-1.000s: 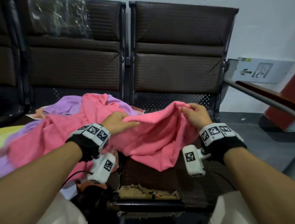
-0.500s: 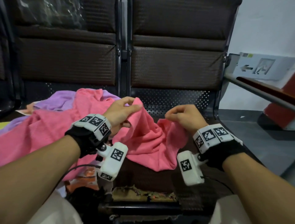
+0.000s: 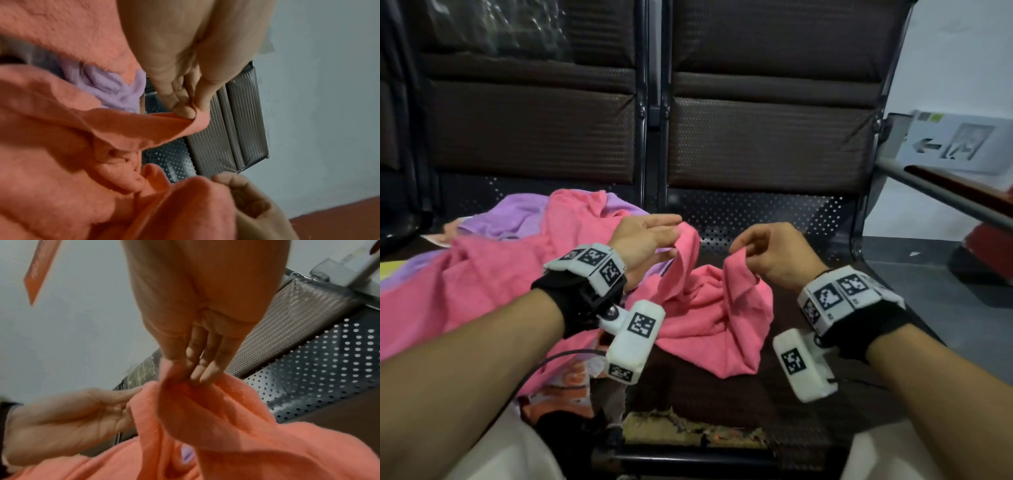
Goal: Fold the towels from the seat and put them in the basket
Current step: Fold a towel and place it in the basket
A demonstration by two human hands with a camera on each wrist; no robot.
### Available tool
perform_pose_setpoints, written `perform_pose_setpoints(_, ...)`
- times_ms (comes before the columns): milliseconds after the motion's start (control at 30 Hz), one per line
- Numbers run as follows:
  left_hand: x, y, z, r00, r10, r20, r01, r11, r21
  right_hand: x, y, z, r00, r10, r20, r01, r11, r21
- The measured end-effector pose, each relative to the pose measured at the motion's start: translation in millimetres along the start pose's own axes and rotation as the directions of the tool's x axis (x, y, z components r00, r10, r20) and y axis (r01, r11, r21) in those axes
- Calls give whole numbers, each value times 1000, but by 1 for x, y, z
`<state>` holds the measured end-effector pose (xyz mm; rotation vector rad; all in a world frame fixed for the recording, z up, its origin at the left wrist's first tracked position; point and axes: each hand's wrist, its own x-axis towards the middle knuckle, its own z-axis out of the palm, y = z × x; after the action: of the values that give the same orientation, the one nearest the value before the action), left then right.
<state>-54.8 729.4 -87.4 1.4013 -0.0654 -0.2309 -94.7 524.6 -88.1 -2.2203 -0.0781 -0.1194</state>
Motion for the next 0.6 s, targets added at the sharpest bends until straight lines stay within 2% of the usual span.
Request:
perform_pose_setpoints(100, -3, -8, 0, 999, 11, 49, -16, 995, 101, -5, 0, 5, 996, -88, -32, 85, 993, -79)
perform_pose_setpoints(233, -8, -8, 3, 993, 3, 116, -28, 976, 216, -12, -11, 17, 975, -215, -55, 216, 976, 24)
perform_pose_setpoints(333, -12, -6, 6, 991, 17, 132, -47, 972, 229, -13, -17, 24, 975, -221, -29, 222, 974, 50)
perform_pose_setpoints(467, -20, -5, 10, 988, 36, 152, -70, 972, 225, -14, -21, 25, 973, -201, -113, 200, 980, -14)
perform_pose_setpoints(600, -24, -2, 11, 992, 12, 126, -36, 981, 191, -11, -25, 31, 975, -167, -149, 154, 983, -96)
